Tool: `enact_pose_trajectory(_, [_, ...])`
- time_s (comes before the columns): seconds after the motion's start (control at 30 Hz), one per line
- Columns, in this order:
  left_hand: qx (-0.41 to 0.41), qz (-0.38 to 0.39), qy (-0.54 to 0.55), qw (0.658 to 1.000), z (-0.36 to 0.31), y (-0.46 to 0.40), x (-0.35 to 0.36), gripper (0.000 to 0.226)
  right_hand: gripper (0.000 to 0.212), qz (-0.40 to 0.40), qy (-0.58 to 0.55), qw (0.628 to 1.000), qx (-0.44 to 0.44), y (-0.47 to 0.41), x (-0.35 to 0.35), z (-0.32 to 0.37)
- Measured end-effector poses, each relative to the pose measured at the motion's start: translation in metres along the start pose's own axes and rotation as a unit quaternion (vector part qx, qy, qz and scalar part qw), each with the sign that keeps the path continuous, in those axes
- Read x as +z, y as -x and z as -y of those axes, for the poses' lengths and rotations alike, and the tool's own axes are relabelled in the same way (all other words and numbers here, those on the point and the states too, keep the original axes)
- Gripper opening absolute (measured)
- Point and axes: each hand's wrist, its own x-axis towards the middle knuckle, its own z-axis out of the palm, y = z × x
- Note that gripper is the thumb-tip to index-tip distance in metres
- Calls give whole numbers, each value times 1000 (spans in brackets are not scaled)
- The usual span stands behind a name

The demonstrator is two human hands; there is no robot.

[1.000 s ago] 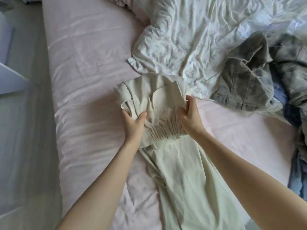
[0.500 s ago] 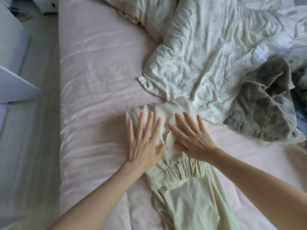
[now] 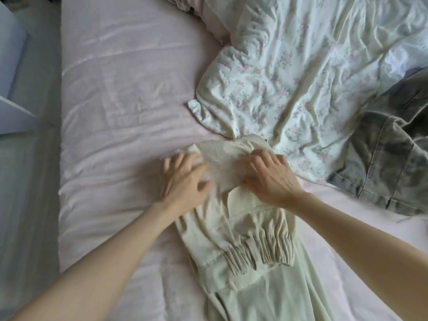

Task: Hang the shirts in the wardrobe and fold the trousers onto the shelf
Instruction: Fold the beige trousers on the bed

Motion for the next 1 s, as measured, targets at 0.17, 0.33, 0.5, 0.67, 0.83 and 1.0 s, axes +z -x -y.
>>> enact_pose_trajectory(0.17, [-203, 275, 42, 939, 13, -38, -12, 121, 110, 197, 25, 980, -23, -53, -17, -1])
enact_pose_trajectory(0.33, [-177, 393, 104, 896, 16, -48, -24, 130, 116, 297, 73, 952, 5, -67, -24, 11])
enact_pose_trajectory(0.5, [-216, 414, 113, 877, -2, -34, -44, 59, 47, 416, -6, 907, 61, -55, -54, 25])
enact_pose_trajectory(0.67, [-167, 167, -29, 971, -32, -45, -90, 36, 30, 155, 66, 984, 58, -41, -93, 24])
enact_pose_trajectory(0.83, [-61, -101, -108, 987, -60, -29, -115, 22, 28, -105, 125, 986, 40, -13, -110, 22])
enact_pose_trajectory(1.0, [14, -108, -103, 989, -89, 60, -85, 22, 46, -126, 162, 978, -25, 79, -79, 21])
